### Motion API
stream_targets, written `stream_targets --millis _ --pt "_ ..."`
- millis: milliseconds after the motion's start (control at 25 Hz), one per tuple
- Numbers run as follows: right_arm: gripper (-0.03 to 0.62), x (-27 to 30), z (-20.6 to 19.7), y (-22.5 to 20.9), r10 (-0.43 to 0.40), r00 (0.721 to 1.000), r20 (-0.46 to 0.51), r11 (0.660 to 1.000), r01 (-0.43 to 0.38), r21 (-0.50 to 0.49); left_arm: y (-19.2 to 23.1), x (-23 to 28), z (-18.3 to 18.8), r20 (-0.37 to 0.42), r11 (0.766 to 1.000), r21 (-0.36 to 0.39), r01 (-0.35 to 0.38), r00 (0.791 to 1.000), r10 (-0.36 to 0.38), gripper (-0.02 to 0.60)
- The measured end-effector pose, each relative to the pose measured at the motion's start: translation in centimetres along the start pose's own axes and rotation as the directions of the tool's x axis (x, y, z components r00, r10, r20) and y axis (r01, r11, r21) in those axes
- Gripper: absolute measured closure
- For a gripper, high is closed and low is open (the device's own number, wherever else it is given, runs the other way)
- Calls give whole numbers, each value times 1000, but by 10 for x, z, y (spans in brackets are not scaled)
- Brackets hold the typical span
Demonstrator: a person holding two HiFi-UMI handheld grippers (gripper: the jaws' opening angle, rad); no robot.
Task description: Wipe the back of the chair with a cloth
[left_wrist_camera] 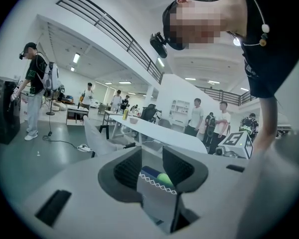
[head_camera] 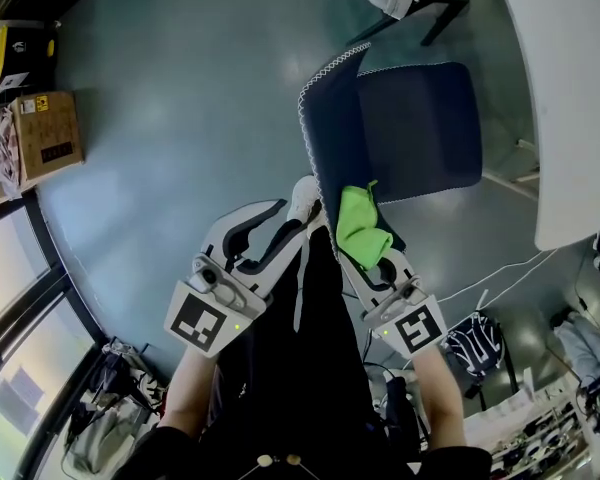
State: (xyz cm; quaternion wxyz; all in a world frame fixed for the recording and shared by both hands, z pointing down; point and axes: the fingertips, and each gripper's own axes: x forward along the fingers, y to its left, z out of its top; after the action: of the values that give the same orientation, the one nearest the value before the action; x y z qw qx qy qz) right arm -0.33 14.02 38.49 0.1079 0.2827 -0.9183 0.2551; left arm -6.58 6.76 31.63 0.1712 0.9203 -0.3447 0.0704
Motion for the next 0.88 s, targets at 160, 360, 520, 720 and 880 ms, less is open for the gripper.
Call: stream_targets --millis 160,360,520,720,880 --pt "576 -15 -22 4 5 999 -51 1000 -3 20 -9 4 2 -2 1000 10 21 1000 -21 449" --pt "575 -28 -54 -1 -35 992 -124 999 36 8 -22 10 1 -12 998 28 54 999 -53 449" --pt "576 -37 -71 -14 -76 986 -149 994 87 69 -27 13 -2 -26 997 35 71 997 -70 449" --pt "574 -48 -83 -27 -121 978 -168 988 135 73 -31 15 -3 -30 996 34 81 996 -80 449" --pt "574 -53 -62 -39 -158 982 -105 978 170 119 -32 16 -2 -31 995 39 87 996 -85 449"
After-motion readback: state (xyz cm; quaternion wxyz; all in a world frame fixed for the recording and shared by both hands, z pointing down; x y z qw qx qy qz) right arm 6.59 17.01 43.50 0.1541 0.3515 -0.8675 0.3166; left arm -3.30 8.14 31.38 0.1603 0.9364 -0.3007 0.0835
